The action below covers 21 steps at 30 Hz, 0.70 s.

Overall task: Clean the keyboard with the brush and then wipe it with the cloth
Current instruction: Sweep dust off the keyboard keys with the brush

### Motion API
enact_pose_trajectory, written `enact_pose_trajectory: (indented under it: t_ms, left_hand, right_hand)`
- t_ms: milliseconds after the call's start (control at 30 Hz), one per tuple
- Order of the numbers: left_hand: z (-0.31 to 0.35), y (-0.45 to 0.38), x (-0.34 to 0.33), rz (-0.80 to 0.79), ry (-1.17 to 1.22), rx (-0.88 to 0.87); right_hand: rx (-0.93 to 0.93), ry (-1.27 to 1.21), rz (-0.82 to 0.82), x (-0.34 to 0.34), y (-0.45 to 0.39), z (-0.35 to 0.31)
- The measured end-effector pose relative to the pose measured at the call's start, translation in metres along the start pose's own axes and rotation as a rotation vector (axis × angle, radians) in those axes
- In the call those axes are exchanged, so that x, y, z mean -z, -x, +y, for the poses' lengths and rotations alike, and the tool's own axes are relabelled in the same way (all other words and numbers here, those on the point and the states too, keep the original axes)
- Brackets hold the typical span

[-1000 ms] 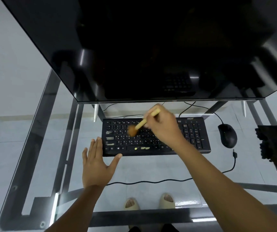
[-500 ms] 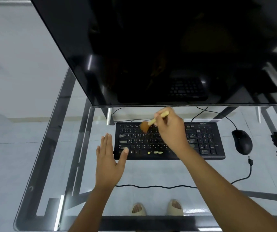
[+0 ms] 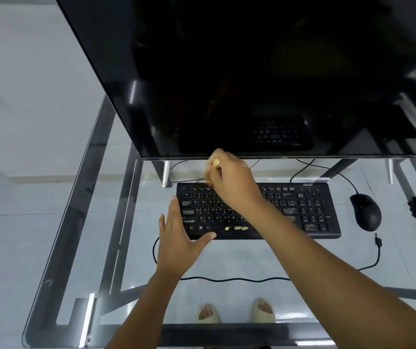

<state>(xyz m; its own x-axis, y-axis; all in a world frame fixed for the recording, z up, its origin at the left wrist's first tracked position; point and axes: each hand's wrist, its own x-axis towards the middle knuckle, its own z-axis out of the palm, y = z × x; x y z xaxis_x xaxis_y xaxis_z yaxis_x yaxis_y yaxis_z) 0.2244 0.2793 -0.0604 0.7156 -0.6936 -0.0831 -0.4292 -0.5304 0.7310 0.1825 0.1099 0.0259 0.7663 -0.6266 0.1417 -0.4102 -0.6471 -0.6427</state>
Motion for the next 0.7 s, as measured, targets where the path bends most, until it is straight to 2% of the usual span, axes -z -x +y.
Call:
enact_pose_trajectory:
  t_ms: [67,167,233,300,367,433,500,533,567,633,667,700]
  left_hand:
    - [0.0,-0.001,-0.001,0.013,-0.006,-0.012]
    - [0.0,-0.001,0.0,0.021,-0.015,0.0]
    - [0.001,-0.001,0.0,0.02,-0.024,-0.002]
    - [0.002,0.0,0.001,0.011,-0.022,0.004]
    - [0.002,0.0,0.003,0.01,-0.034,0.002]
    - [0.0,0.0,0.004,0.009,-0.061,-0.017]
    - [-0.001,-0.001,0.004,-0.008,-0.112,-0.055]
    - [0.0,-0.003,0.003,-0.015,-0.143,-0.08]
    - [0.004,-0.005,0.002,-0.021,-0.172,-0.107]
    - [0.013,-0.01,-0.001,-0.046,-0.213,-0.165]
    - [0.019,-0.013,-0.003,-0.067,-0.227,-0.194]
    - [0.025,-0.015,-0.005,-0.089,-0.242,-0.22]
  right_hand:
    - [0.052,-0.07,0.039,0.0,-0.003,-0.005]
    - [0.049,-0.07,-0.179,-0.007,-0.003,-0.013]
    - [0.084,-0.006,-0.128,-0.012,-0.003,-0.012]
    - [0.082,-0.072,-0.03,-0.01,-0.005,-0.01]
    - [0.039,-0.117,-0.084,-0.005,-0.004,-0.008]
    - [0.056,0.047,-0.173,0.0,0.003,-0.001]
    - [0.048,0.118,-0.054,0.01,0.011,0.007]
    - [0.028,0.063,0.019,0.016,0.015,0.01]
    - [-0.015,-0.057,0.027,0.022,0.019,0.013]
    - [-0.145,-0.28,-0.117,0.03,0.028,0.019]
    - [-0.181,-0.29,-0.216,0.033,0.033,0.022]
    - [-0.177,-0.236,-0.248,0.035,0.038,0.027]
